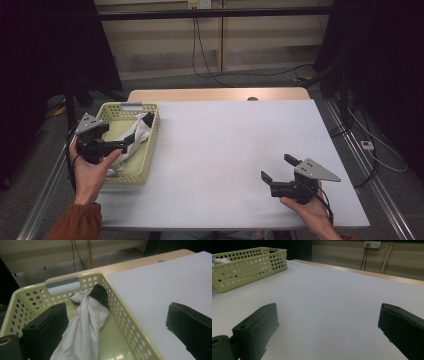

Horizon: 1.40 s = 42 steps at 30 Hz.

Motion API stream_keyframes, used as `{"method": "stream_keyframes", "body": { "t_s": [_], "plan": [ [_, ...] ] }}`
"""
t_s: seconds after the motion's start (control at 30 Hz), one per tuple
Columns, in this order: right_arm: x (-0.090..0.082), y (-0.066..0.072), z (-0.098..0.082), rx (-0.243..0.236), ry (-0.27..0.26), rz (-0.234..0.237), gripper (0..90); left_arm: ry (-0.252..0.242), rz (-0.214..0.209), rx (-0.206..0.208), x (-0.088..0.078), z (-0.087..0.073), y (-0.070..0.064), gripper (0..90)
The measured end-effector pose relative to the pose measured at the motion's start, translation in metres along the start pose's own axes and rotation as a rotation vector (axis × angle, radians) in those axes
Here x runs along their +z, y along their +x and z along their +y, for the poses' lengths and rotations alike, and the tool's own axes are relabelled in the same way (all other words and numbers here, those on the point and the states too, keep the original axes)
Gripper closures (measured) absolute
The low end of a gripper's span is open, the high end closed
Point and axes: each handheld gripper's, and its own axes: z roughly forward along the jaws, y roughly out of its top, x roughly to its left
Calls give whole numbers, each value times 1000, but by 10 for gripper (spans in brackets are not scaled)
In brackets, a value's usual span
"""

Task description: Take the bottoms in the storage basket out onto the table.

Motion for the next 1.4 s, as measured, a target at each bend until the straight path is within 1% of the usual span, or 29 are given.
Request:
{"method": "stream_keyframes", "body": {
  "t_s": [0.03,0.1,0.13,0.2,0.33,0.37,0.43,0.57,0.7,0.77,0.83,0.97,1.03,1.1,1.13,1.17,1.2,1.23,1.27,1.33,1.4],
  "plan": [
    [0,0,0,0,0,1,27,11,4,0,2,1,1,43],
    [0,0,0,2,-1,0,27,19,10,3,6,2,2,43],
    [0,0,0,3,0,0,27,28,14,9,8,3,3,43],
    [0,0,0,3,0,1,27,41,18,5,11,4,4,43],
    [0,0,0,3,1,1,27,55,8,-19,20,3,8,43],
    [0,0,0,4,2,2,27,68,-3,-29,22,3,9,51],
    [0,0,0,1,3,2,27,94,-6,-36,27,2,11,53],
    [0,0,0,0,7,4,27,131,5,-41,35,1,15,47],
    [0,0,0,0,7,4,27,166,38,-34,43,-1,19,50],
    [0,0,0,-2,7,5,27,166,35,-55,46,-2,22,54],
    [0,0,0,-3,5,6,27,171,44,-52,49,-3,23,58],
    [0,0,0,-3,3,8,28,217,73,-26,57,-5,24,59],
    [0,0,0,-5,2,8,28,232,80,-37,61,-6,26,59],
    [0,0,0,-6,2,8,28,241,83,-40,64,-7,29,60],
    [0,0,0,-4,2,5,28,242,87,-43,65,-7,30,75],
    [0,0,0,-4,2,5,28,246,92,-39,66,-7,31,75],
    [0,0,0,-3,2,6,28,247,95,-36,68,-7,32,97],
    [0,0,0,-5,3,8,28,246,100,-41,70,-8,32,97],
    [0,0,0,-8,5,8,28,246,113,-45,73,-9,33,101],
    [0,1,0,-9,5,9,28,268,109,-52,79,-10,35,101],
    [0,0,0,-10,7,10,29,271,115,-60,83,-12,37,108]
  ]
}}
